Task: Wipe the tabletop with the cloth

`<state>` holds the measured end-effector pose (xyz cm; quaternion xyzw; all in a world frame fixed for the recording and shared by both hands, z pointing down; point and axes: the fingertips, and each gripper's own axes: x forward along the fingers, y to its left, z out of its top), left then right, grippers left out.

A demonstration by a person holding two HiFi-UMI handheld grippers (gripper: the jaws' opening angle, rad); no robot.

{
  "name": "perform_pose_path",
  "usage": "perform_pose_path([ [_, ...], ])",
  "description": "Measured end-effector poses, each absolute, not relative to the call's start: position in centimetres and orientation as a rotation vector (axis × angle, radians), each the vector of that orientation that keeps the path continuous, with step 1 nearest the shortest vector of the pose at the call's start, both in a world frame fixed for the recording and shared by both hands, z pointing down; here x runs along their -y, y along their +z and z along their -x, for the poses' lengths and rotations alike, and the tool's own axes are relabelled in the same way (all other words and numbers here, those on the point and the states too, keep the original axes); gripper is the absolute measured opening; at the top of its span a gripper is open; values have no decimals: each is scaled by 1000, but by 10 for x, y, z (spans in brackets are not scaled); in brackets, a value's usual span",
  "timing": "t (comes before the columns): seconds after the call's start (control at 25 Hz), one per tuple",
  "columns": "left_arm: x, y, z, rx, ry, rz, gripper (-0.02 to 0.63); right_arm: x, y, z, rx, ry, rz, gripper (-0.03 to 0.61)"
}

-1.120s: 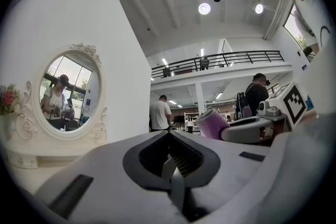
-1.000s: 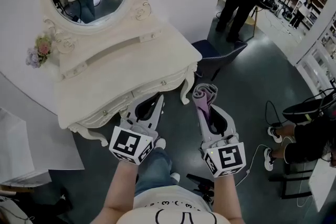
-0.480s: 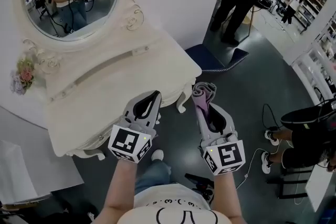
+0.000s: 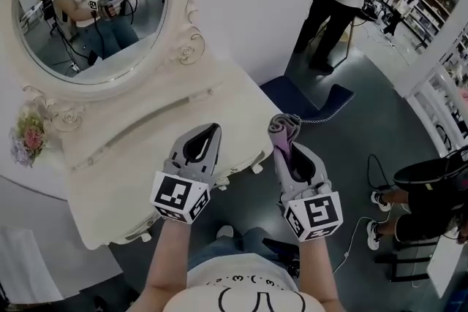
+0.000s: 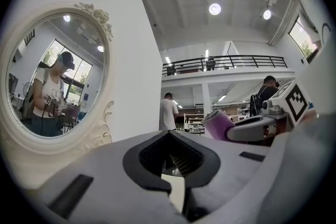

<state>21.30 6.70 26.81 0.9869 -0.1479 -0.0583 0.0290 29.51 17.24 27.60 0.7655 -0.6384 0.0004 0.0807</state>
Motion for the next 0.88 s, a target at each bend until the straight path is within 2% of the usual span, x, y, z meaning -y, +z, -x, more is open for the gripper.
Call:
perform_pose_path([
  [0.48,12,292,-236,571,-118,-3003,-2,-89,297,-357,1949,74,-2251,78],
  [0.88,84,310,-307,697,-60,-2958,-2,8,323,-444,2037,93,-2069,78],
])
